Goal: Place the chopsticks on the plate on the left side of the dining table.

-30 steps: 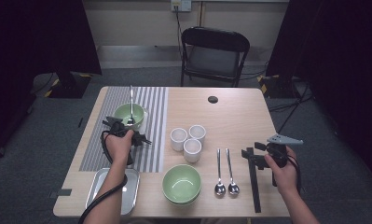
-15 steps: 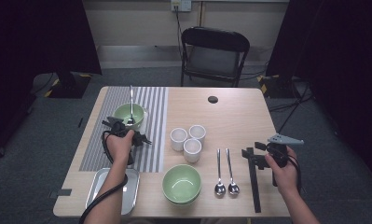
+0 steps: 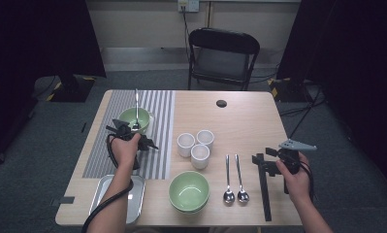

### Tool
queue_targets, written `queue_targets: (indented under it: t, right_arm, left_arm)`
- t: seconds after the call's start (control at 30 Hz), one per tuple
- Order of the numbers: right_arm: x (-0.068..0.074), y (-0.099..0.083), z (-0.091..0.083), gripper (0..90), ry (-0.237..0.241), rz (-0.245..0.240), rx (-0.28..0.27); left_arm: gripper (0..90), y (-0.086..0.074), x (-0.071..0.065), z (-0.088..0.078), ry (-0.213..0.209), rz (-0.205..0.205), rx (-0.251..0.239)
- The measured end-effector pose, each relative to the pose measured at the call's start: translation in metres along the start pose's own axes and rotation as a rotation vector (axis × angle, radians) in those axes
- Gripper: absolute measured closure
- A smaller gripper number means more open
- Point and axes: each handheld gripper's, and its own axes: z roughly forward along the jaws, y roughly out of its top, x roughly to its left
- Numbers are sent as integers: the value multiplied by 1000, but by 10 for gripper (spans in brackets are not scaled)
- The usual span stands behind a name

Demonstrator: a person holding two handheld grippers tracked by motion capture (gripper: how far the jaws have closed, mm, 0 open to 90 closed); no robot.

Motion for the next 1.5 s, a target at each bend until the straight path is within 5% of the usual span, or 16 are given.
queue_targets:
  t: [0.47, 0.87, 1.5]
  right_arm:
    - [0, 0, 0, 226, 1, -6, -2]
    - [2, 0, 0, 226, -1, -6, 3]
    - [2, 0, 0, 227, -2, -6, 5]
  left_arm:
    - [602, -4, 5, -6, 5, 26, 7]
    - [765, -7, 3, -13, 33, 65, -10]
    - [746, -2, 6, -4, 7, 26, -32]
